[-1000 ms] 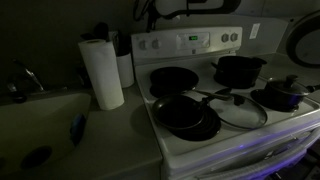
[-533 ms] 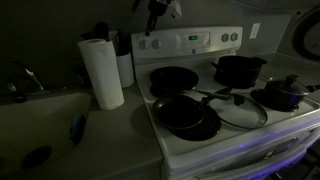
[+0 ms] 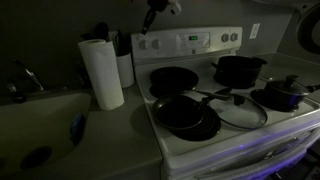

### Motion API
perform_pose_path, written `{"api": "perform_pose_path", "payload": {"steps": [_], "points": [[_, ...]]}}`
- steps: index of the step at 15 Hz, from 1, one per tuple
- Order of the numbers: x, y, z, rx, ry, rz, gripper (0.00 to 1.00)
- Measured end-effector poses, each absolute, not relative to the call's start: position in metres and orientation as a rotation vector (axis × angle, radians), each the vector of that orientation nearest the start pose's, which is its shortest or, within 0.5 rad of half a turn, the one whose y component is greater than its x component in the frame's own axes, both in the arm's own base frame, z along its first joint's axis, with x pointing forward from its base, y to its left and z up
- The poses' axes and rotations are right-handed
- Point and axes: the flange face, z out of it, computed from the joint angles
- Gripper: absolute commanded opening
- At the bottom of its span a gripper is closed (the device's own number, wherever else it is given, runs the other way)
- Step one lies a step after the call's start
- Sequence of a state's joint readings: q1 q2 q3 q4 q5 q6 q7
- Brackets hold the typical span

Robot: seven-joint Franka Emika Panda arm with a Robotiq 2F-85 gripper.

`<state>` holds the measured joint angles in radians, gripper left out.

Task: Pick the lid and put it on the big pot

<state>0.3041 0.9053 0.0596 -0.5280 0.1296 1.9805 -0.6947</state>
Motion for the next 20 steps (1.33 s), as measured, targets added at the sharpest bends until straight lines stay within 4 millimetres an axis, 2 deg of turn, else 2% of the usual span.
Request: {"api": "perform_pose_path", "payload": {"steps": [2, 4, 7, 10, 12, 13, 16, 20], "points": [[0.755, 0.268, 0.548, -2.552, -1.393, -0.866, 0.00], [0.761, 0.270, 0.535, -2.537, -1.369, -0.873, 0.00], [0.773, 0.263, 0.506, -2.543, -1.314, -0.878, 0.00], [0.786, 0.247, 0.472, -2.563, -1.250, -0.839, 0.00], [0.788, 0.241, 0.456, -2.558, -1.217, -0.793, 0.00], [0.789, 0.239, 0.448, -2.557, -1.201, -0.760, 0.00], [0.782, 0.242, 0.439, -2.516, -1.150, -0.659, 0.00], [0.770, 0.223, 0.421, -2.545, -1.097, -0.426, 0.00]]}}
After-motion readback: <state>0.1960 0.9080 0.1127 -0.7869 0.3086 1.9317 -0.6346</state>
